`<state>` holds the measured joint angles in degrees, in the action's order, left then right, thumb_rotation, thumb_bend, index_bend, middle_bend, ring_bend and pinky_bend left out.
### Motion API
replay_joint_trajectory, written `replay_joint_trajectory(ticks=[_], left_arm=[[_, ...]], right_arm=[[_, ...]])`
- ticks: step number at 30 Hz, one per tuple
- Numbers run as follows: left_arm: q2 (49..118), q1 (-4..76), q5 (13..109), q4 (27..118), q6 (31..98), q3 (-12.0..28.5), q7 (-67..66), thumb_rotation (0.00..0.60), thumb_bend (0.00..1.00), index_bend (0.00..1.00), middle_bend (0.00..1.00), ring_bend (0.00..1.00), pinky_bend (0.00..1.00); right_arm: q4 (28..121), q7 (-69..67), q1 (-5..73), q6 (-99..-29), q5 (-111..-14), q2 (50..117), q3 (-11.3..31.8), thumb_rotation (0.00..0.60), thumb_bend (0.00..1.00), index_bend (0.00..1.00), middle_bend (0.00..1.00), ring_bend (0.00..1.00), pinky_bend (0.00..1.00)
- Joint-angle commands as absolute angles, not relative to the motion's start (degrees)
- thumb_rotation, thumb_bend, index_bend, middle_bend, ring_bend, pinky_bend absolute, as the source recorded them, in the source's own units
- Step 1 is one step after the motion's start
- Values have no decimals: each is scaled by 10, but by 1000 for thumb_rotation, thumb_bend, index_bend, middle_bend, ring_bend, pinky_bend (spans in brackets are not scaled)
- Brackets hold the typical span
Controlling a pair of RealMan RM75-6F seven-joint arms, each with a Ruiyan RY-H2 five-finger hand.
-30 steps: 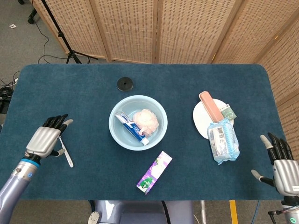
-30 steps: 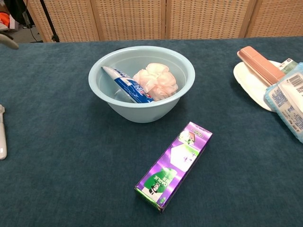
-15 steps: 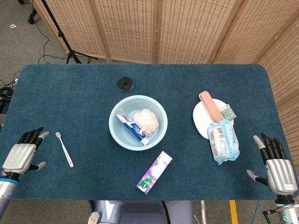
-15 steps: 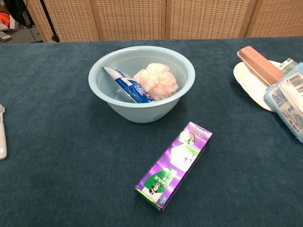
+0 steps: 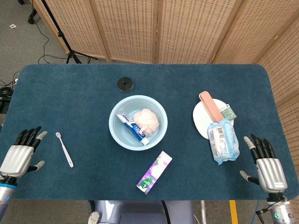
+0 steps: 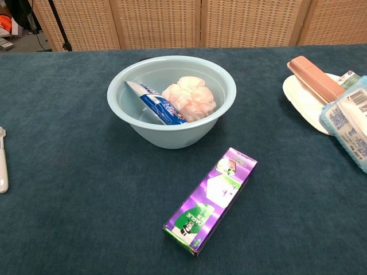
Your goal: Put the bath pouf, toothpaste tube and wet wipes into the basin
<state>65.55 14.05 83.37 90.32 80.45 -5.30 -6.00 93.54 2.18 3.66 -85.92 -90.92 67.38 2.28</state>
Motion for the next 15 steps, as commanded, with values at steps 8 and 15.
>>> replay_joint_trajectory(ticks=[8,15], left_arm=[[650,131,846,904,806,-43,-46,600,173,26,0,0,51],[659,129,842,896,794,-35,-49,600,174,26,0,0,51]], right_arm=[[1027,36,156,-653,-834,570,55,600,53,0,0,0,0],[1017,60,208,-572,-755,543,81,600,53,0,0,0,0]])
